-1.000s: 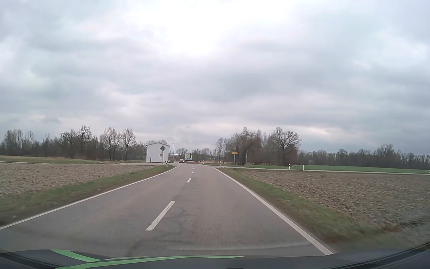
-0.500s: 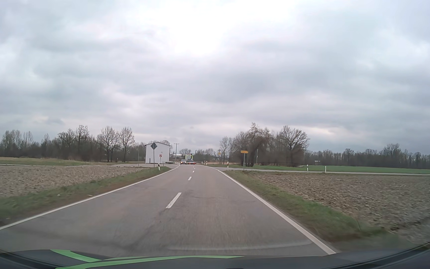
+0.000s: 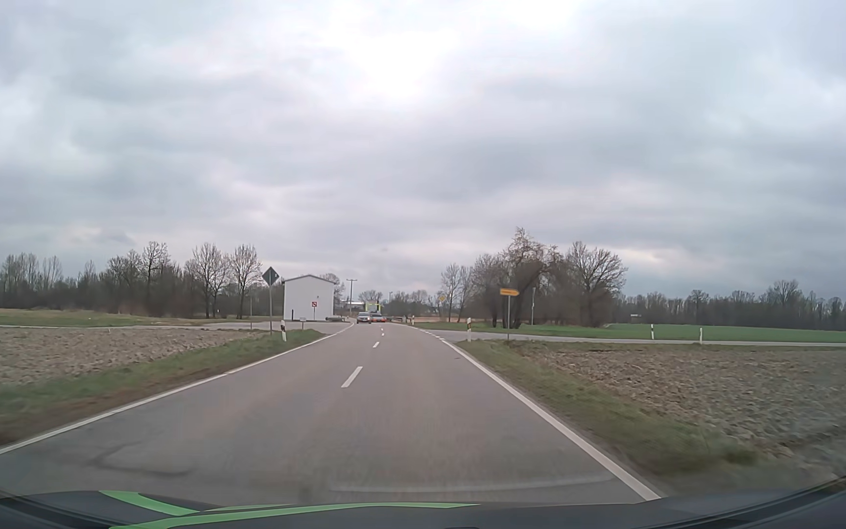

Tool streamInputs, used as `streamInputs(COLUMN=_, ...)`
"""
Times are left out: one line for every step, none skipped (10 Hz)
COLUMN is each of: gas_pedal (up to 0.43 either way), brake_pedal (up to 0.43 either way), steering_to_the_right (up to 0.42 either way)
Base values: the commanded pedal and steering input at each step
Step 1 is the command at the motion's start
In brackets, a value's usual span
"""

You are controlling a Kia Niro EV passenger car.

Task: Follow the waypoints while adhering to traffic rules and regulations

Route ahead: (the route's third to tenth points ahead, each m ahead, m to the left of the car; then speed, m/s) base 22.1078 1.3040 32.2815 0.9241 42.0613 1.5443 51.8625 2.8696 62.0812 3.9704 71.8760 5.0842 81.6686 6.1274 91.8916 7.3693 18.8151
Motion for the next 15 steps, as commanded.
streamInputs(gas_pedal=0.039, brake_pedal=0.0, steering_to_the_right=-0.006)
streamInputs(gas_pedal=0.039, brake_pedal=0.0, steering_to_the_right=-0.005)
streamInputs(gas_pedal=0.039, brake_pedal=0.0, steering_to_the_right=-0.004)
streamInputs(gas_pedal=0.039, brake_pedal=0.0, steering_to_the_right=-0.004)
streamInputs(gas_pedal=0.039, brake_pedal=0.0, steering_to_the_right=-0.004)
streamInputs(gas_pedal=0.039, brake_pedal=0.0, steering_to_the_right=-0.004)
streamInputs(gas_pedal=0.039, brake_pedal=0.0, steering_to_the_right=-0.004)
streamInputs(gas_pedal=0.039, brake_pedal=0.0, steering_to_the_right=-0.004)
streamInputs(gas_pedal=0.039, brake_pedal=0.0, steering_to_the_right=-0.004)
streamInputs(gas_pedal=0.039, brake_pedal=0.0, steering_to_the_right=-0.004)
streamInputs(gas_pedal=0.039, brake_pedal=0.0, steering_to_the_right=-0.005)
streamInputs(gas_pedal=0.039, brake_pedal=0.0, steering_to_the_right=-0.005)
streamInputs(gas_pedal=0.039, brake_pedal=0.0, steering_to_the_right=-0.005)
streamInputs(gas_pedal=0.047, brake_pedal=0.0, steering_to_the_right=-0.005)
streamInputs(gas_pedal=0.047, brake_pedal=0.0, steering_to_the_right=-0.005)
